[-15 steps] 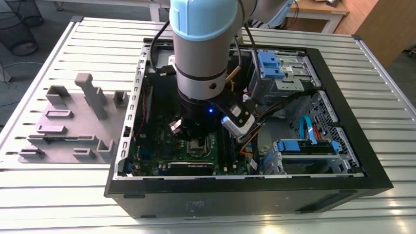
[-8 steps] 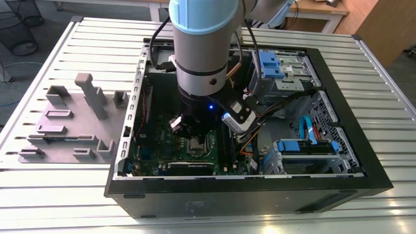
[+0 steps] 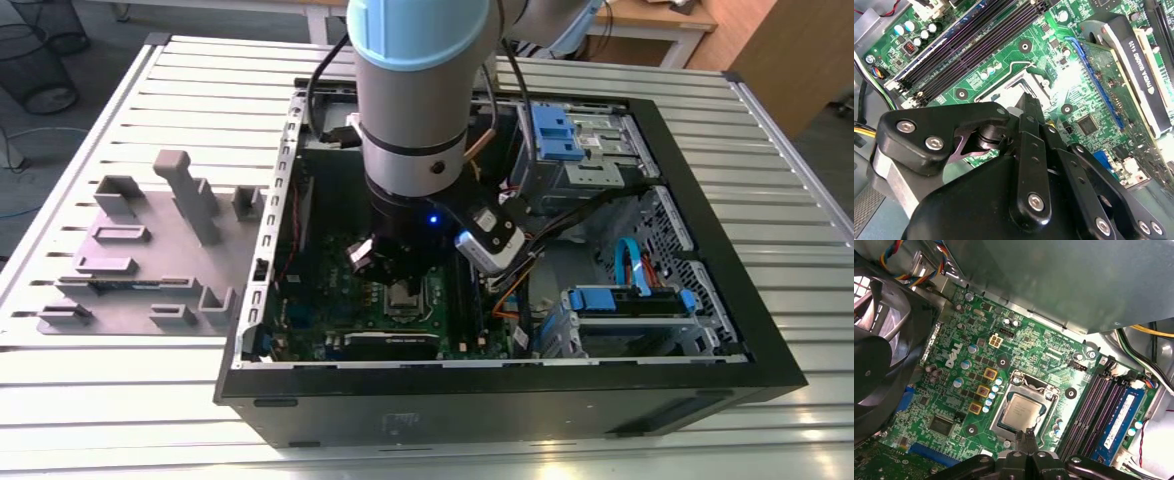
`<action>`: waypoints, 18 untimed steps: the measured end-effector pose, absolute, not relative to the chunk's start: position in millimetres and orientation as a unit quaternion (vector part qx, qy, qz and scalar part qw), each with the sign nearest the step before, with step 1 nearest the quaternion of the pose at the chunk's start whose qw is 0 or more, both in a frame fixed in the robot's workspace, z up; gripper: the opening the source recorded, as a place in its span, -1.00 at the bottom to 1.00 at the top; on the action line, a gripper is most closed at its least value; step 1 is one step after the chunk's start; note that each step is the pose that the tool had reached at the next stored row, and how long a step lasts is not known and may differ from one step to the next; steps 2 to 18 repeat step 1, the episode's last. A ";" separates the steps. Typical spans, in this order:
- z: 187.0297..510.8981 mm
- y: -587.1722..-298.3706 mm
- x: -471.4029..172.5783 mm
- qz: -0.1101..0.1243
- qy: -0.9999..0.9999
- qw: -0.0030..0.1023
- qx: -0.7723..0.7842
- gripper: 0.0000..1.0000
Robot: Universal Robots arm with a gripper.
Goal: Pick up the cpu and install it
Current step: 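Install the first cpu locking lever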
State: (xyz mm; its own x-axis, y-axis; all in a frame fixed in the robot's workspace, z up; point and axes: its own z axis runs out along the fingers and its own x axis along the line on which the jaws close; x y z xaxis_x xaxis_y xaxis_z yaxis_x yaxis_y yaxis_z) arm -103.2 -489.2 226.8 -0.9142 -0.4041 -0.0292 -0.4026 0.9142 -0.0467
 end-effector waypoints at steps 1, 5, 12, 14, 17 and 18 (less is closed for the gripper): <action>226.8 -489.2 -103.2 -0.020 0.978 0.019 -0.206 -0.79; 226.8 -489.2 -103.2 -0.020 0.978 0.019 -0.206 -0.79; 226.8 -489.2 -103.2 -0.020 0.978 0.019 -0.206 -0.79; 226.8 -489.2 -103.2 -0.020 0.978 0.019 -0.206 -0.79; 226.8 -489.2 -103.2 -0.020 0.978 0.019 -0.206 -0.79; 226.8 -489.2 -103.2 -0.020 0.978 0.019 -0.206 -0.79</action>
